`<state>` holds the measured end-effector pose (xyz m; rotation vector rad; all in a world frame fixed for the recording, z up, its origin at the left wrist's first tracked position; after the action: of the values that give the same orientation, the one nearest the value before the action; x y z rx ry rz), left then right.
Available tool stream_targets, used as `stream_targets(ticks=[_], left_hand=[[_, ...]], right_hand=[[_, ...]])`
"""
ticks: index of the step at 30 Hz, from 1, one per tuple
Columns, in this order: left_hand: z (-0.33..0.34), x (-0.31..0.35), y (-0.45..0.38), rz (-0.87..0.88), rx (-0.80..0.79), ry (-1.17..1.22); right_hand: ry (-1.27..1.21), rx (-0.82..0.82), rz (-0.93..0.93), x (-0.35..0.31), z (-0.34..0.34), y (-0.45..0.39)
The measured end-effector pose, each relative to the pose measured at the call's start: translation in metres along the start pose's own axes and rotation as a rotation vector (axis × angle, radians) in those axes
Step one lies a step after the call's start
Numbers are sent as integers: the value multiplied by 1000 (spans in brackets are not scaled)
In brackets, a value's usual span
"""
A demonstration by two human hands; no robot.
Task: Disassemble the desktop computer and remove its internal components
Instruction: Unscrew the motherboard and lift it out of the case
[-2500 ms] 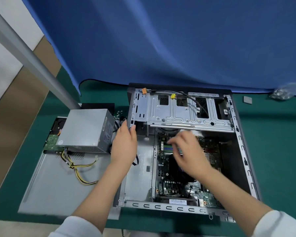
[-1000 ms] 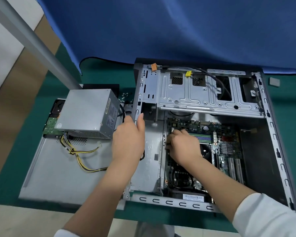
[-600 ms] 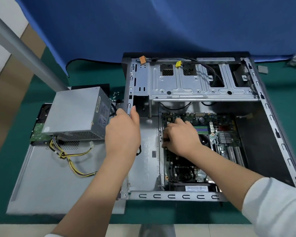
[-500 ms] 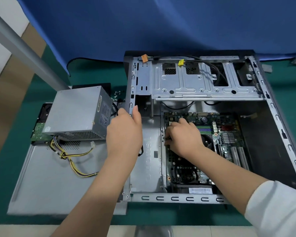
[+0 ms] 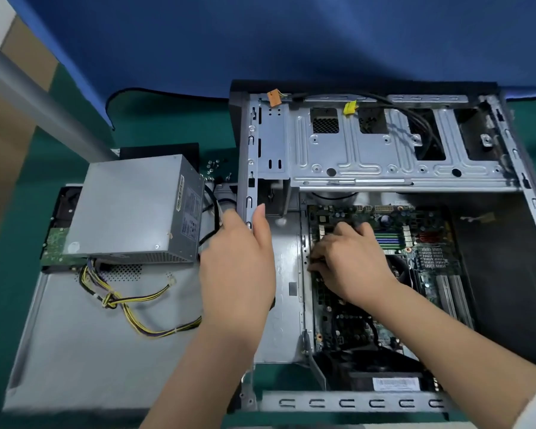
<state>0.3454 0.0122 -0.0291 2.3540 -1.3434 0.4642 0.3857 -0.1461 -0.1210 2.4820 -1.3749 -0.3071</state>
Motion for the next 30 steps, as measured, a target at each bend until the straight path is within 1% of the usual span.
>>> stream_targets(ticks=[6, 11, 16, 21, 24, 26, 30], left_hand=[[0, -1, 0, -13, 2, -1], [-2, 0, 1, -10, 34, -13], [-4, 3, 3, -13, 63, -59], [-3, 2, 0, -37, 46, -27], [-2, 3, 0, -41, 36, -31], [-1, 3, 1, -42, 29, -37], [-2, 1, -1, -59, 30, -54]], right_hand=[[26, -25, 73, 4, 0, 5], [-67, -1, 153, 10, -5, -1], [-63, 2, 51, 7, -1, 0], [-88, 59, 121, 10, -7, -2], [-86, 18, 42, 7, -3, -2], [-94, 33, 7, 7, -2, -1], [-118, 91, 45, 8, -6, -2]])
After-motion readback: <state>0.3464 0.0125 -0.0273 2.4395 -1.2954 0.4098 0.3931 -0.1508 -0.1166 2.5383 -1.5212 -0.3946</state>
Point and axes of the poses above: each hand's wrist, its own y-axis away from the middle knuckle, its own z-axis out of the palm, x = y × z, the point moved 10 cm from there along -y, towards the middle knuckle, and after that the axes turned 5 degrees about -x, right-handed, at the moved point
